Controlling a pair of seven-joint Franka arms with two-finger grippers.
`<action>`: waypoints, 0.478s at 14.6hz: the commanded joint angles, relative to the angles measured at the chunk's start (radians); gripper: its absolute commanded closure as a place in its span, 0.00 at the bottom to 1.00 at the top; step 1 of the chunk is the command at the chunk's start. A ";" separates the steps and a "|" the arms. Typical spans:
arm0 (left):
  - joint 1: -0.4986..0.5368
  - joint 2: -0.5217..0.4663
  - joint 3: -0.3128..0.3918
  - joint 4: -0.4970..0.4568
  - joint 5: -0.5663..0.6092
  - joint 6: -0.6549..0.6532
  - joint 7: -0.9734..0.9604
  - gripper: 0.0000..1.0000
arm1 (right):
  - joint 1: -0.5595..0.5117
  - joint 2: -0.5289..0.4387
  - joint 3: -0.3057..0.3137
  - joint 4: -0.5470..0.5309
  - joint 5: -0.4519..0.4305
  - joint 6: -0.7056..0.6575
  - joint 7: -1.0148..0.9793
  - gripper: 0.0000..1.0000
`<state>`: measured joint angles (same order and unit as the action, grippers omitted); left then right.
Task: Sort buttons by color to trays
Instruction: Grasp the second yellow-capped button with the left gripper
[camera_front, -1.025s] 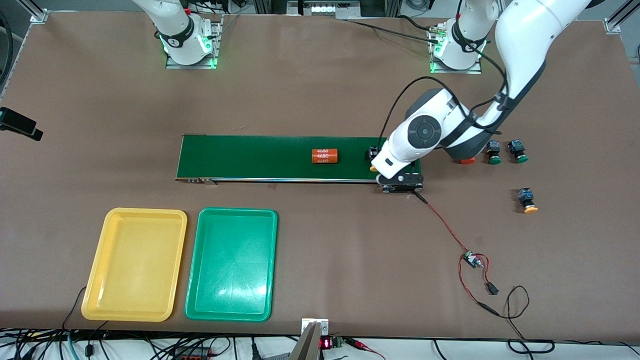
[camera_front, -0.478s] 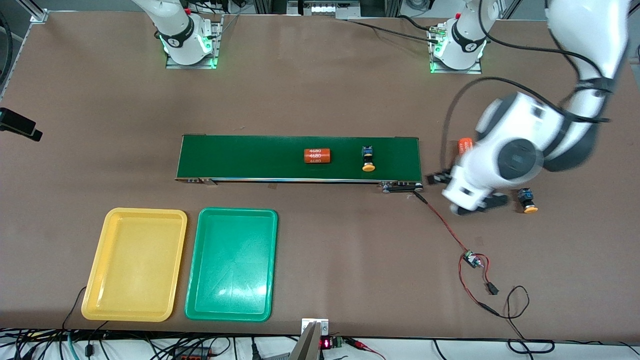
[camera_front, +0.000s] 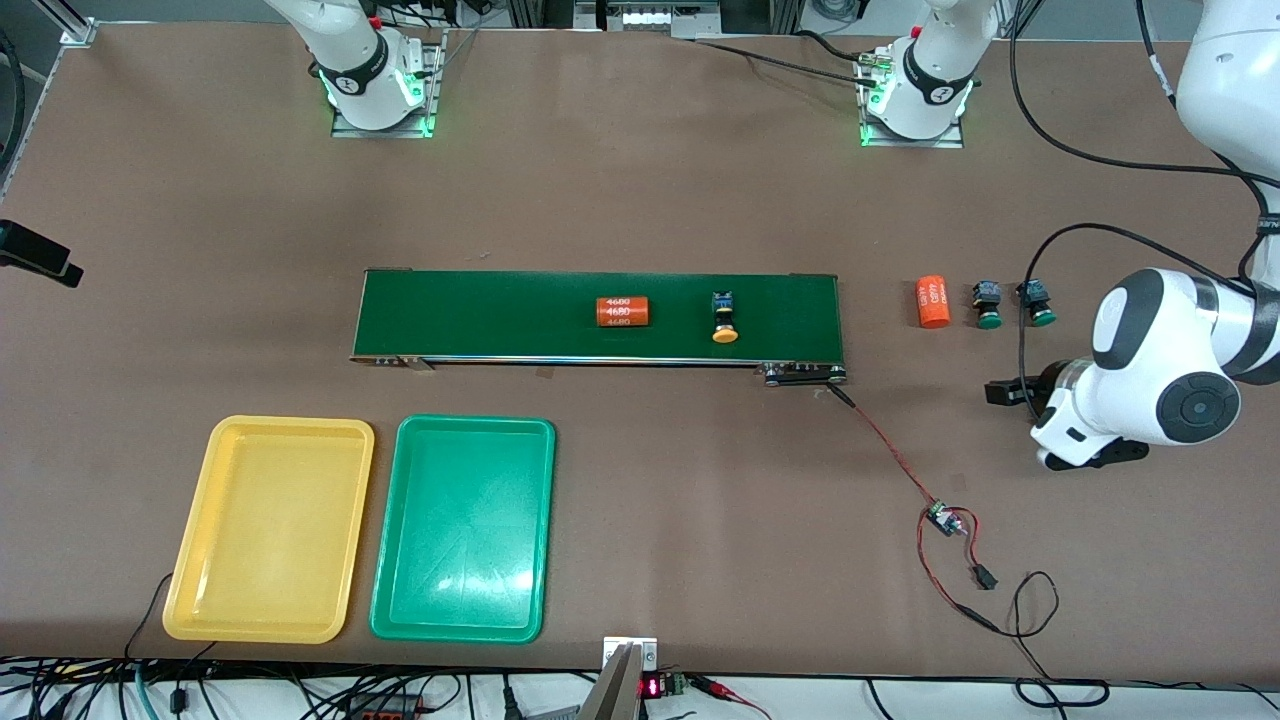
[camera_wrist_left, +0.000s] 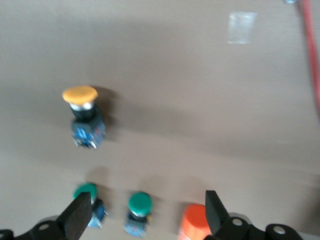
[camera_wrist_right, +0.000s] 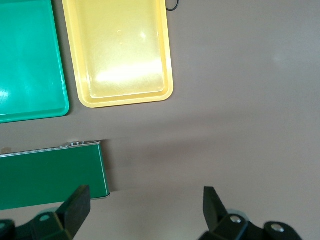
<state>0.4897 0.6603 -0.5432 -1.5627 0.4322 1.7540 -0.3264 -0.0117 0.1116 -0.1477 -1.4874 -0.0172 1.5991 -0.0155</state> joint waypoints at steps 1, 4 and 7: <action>0.053 0.034 0.015 0.004 0.068 0.054 0.149 0.00 | -0.001 -0.039 0.016 -0.037 0.014 0.010 0.008 0.00; 0.116 0.088 0.019 -0.003 0.080 0.122 0.220 0.00 | 0.018 -0.046 0.048 -0.037 0.003 0.010 0.008 0.00; 0.151 0.107 0.020 -0.074 0.082 0.209 0.227 0.06 | 0.019 -0.046 0.046 -0.039 0.003 0.012 0.008 0.00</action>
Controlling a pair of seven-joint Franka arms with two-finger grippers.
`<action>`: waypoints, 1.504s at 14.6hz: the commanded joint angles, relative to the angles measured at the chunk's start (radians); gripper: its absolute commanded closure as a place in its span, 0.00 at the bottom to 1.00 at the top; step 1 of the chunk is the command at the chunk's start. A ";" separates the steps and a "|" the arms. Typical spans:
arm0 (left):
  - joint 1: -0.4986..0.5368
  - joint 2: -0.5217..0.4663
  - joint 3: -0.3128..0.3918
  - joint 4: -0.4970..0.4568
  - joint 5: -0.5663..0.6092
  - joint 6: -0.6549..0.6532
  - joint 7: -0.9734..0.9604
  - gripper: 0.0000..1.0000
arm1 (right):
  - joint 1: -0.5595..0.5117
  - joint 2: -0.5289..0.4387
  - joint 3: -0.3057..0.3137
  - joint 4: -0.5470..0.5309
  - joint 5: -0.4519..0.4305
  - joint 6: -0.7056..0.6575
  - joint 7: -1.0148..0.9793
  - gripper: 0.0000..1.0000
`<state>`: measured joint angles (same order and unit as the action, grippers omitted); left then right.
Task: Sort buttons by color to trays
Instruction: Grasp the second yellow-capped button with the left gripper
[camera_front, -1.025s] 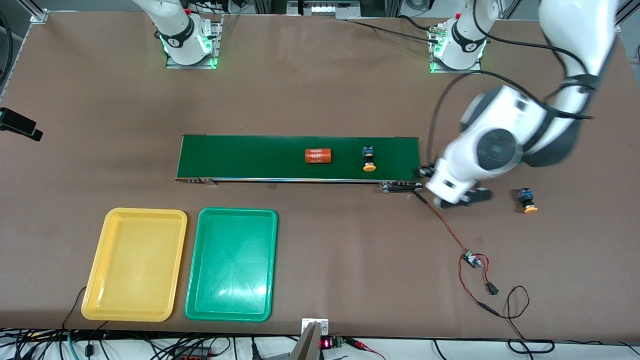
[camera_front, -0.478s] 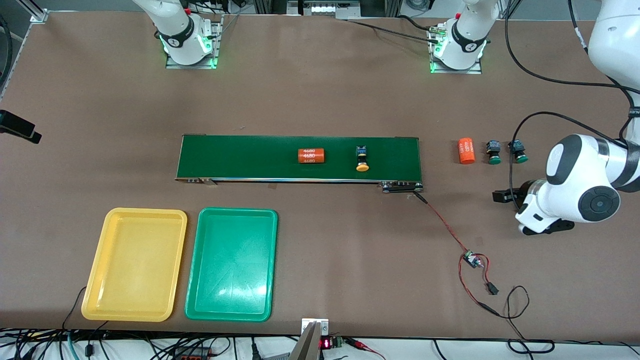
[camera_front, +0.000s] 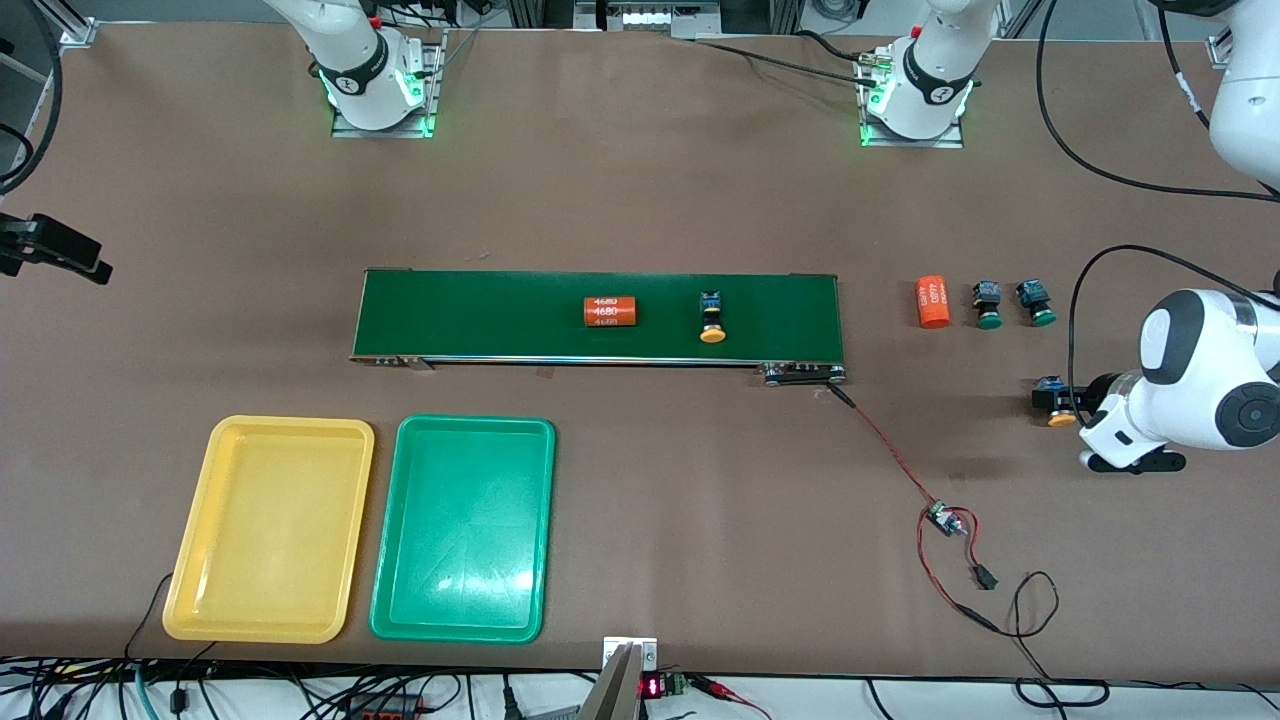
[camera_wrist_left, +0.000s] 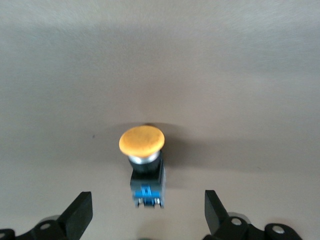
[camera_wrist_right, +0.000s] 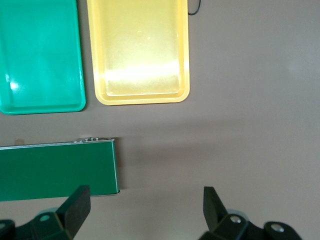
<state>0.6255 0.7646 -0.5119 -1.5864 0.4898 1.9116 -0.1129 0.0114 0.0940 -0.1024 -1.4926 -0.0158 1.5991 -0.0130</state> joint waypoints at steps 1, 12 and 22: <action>0.034 0.002 -0.010 -0.070 0.027 0.072 0.016 0.18 | -0.002 -0.028 0.001 -0.032 0.002 0.012 0.005 0.00; 0.025 -0.068 -0.305 -0.052 0.018 -0.212 0.013 0.81 | -0.013 -0.016 -0.003 -0.031 0.010 0.028 0.005 0.00; -0.317 -0.033 -0.482 -0.079 -0.086 -0.195 -0.560 0.82 | -0.007 0.019 0.001 -0.027 0.014 0.071 -0.013 0.00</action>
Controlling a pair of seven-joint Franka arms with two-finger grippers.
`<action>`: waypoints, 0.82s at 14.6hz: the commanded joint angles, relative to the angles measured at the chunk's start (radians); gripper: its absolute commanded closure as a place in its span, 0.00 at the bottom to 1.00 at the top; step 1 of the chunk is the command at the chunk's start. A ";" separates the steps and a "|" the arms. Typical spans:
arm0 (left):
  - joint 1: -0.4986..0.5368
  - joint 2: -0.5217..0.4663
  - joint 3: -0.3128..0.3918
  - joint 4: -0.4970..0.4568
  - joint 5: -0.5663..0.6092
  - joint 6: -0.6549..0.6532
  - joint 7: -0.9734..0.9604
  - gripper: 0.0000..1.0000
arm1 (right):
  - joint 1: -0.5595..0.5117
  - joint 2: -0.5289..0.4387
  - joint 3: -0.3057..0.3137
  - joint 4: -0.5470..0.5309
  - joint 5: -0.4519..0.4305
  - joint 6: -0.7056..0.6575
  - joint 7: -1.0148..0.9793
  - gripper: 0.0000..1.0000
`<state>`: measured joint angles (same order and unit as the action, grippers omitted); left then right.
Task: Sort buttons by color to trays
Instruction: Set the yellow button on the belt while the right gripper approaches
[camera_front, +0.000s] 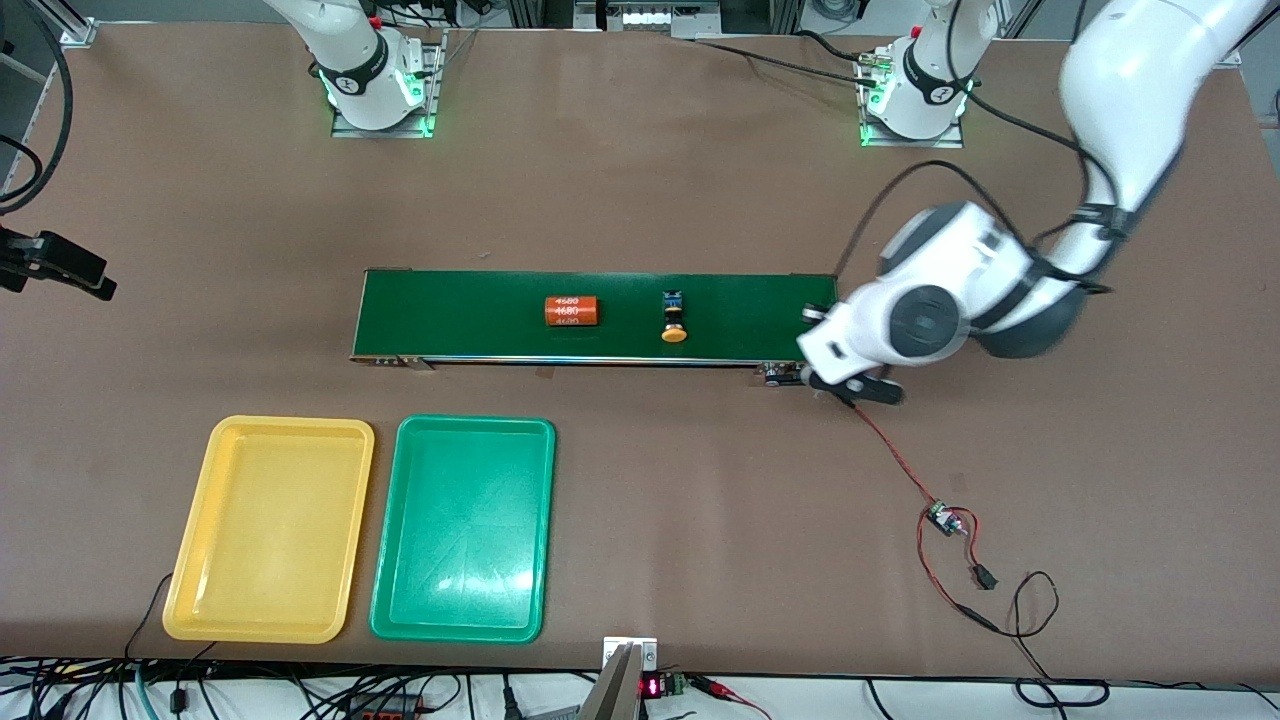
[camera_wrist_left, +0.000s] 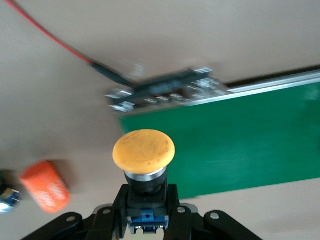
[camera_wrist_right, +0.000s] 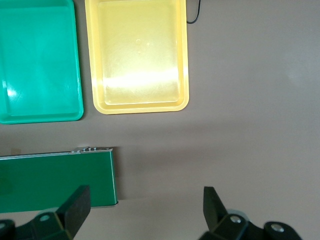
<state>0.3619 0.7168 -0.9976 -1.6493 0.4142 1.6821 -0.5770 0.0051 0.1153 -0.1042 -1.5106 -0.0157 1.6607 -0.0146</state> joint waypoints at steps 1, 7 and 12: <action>-0.084 0.021 0.011 -0.042 -0.009 0.072 -0.159 0.83 | 0.003 0.000 0.003 -0.008 0.019 0.008 0.001 0.00; -0.089 0.030 0.053 -0.107 -0.009 0.188 -0.225 0.69 | 0.128 0.111 0.006 -0.008 0.022 0.063 0.044 0.00; -0.054 -0.006 0.037 -0.048 -0.009 0.089 -0.227 0.00 | 0.282 0.168 0.005 -0.006 0.040 0.063 0.207 0.00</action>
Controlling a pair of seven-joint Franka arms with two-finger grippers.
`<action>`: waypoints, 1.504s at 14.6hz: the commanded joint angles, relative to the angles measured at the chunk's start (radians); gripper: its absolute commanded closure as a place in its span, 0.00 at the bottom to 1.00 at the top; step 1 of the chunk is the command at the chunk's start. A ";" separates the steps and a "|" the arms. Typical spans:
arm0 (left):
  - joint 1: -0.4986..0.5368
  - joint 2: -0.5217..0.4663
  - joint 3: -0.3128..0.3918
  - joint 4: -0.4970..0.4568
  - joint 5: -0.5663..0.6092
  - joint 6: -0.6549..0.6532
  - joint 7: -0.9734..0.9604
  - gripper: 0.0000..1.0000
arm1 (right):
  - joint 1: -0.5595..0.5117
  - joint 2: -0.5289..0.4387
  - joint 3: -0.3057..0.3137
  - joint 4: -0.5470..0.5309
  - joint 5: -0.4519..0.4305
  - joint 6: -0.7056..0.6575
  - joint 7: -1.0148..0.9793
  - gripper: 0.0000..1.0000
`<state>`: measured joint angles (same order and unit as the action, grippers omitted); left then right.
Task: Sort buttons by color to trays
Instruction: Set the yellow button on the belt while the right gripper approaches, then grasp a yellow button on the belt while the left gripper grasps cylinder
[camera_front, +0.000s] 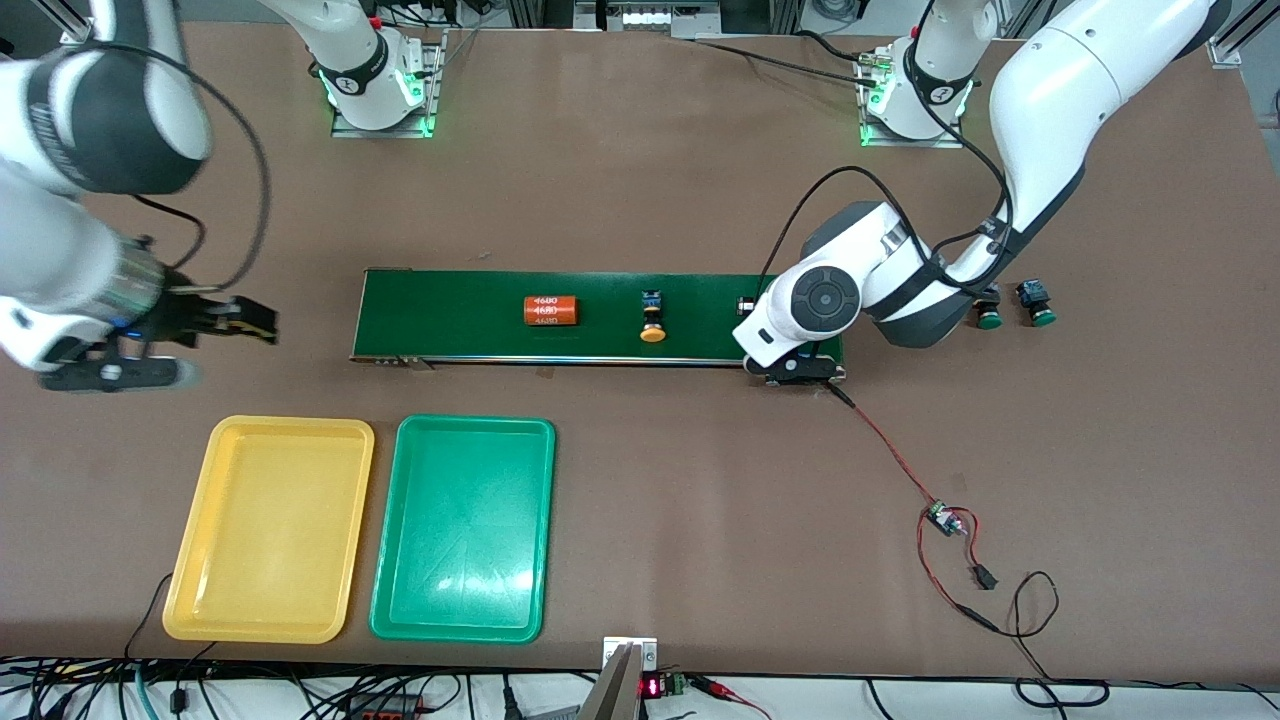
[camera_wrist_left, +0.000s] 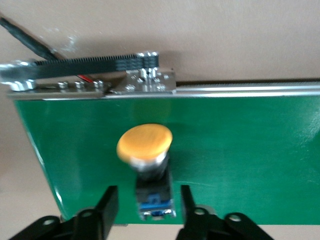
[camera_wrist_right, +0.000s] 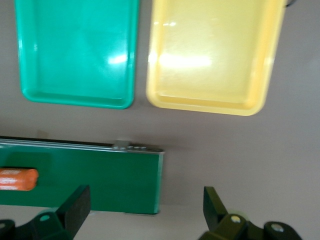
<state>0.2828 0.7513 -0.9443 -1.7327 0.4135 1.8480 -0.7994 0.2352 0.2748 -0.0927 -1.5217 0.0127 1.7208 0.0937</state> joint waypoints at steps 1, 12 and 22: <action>0.036 -0.049 -0.027 0.073 -0.008 -0.146 0.003 0.00 | 0.073 0.023 -0.005 0.005 0.013 0.009 0.157 0.00; 0.347 -0.050 -0.045 -0.036 0.004 -0.391 0.284 0.00 | 0.355 0.164 -0.004 0.005 0.122 0.138 0.268 0.00; 0.558 -0.040 -0.041 -0.367 0.177 -0.001 0.302 0.06 | 0.480 0.260 0.001 0.002 0.174 0.195 0.380 0.00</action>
<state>0.8128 0.7244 -0.9753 -2.0282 0.5676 1.7798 -0.5112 0.6902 0.5180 -0.0873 -1.5232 0.1706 1.8946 0.4311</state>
